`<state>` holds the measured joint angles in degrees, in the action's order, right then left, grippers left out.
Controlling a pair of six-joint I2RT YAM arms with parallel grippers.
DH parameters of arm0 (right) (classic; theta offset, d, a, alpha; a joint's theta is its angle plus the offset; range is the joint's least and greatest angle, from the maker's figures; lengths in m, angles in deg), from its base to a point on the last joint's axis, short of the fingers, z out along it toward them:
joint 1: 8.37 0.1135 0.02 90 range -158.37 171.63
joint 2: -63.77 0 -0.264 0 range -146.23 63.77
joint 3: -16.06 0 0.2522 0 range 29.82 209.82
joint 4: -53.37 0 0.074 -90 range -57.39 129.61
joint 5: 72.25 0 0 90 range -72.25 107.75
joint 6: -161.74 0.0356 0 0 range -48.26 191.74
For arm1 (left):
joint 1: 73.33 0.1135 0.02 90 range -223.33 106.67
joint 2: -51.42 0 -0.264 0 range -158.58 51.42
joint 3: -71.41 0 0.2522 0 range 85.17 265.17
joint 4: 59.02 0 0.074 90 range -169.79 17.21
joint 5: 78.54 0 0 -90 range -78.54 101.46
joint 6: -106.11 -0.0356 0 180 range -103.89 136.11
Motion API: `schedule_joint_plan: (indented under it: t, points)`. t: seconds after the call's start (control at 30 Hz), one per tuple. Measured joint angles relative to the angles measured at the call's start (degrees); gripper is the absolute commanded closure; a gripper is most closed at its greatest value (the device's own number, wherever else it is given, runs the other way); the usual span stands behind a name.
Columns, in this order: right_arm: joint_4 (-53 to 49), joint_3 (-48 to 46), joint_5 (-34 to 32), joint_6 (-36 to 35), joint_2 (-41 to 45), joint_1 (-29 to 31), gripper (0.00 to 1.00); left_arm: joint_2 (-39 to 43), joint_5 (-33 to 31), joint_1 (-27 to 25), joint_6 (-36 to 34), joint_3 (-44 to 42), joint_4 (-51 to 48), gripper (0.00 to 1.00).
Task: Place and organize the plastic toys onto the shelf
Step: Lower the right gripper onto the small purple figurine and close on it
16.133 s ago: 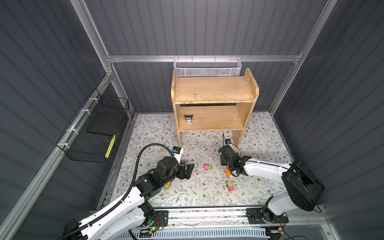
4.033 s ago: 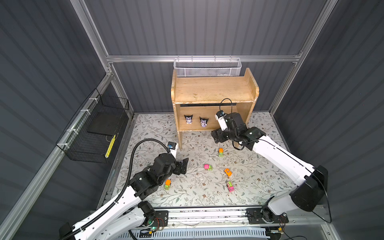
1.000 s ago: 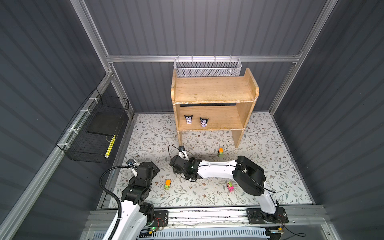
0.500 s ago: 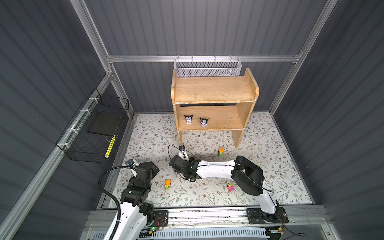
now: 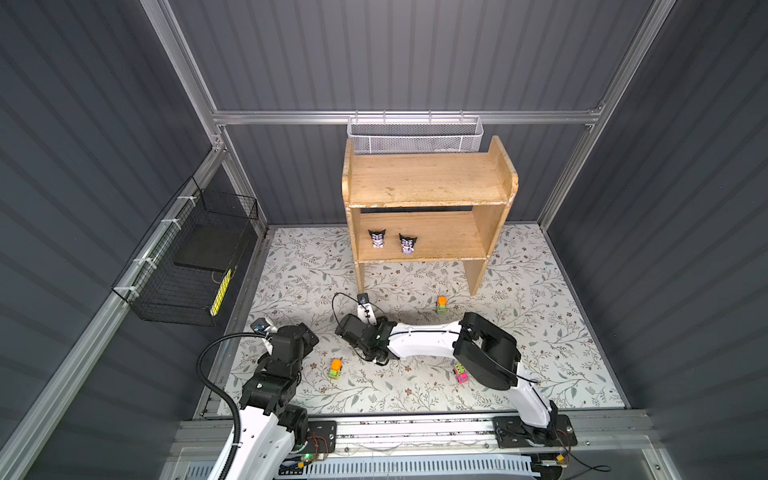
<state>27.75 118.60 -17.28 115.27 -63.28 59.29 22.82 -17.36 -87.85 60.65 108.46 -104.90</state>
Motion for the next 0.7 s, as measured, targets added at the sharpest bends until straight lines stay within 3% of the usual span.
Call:
schedule_joint_plan:
  t: [0.37, 0.7]
  points:
    - [0.0, 0.2, -1.0, 0.0, 0.0, 0.0, 0.44, 0.2, 0.2, 0.0, 0.0, 0.0, 0.0, 0.00]
    - [-0.4, 1.1, -1.1, -0.1, -1.2, 0.0, 0.53, 0.5, 0.2, 0.0, 0.0, 0.0, 0.0, 0.00]
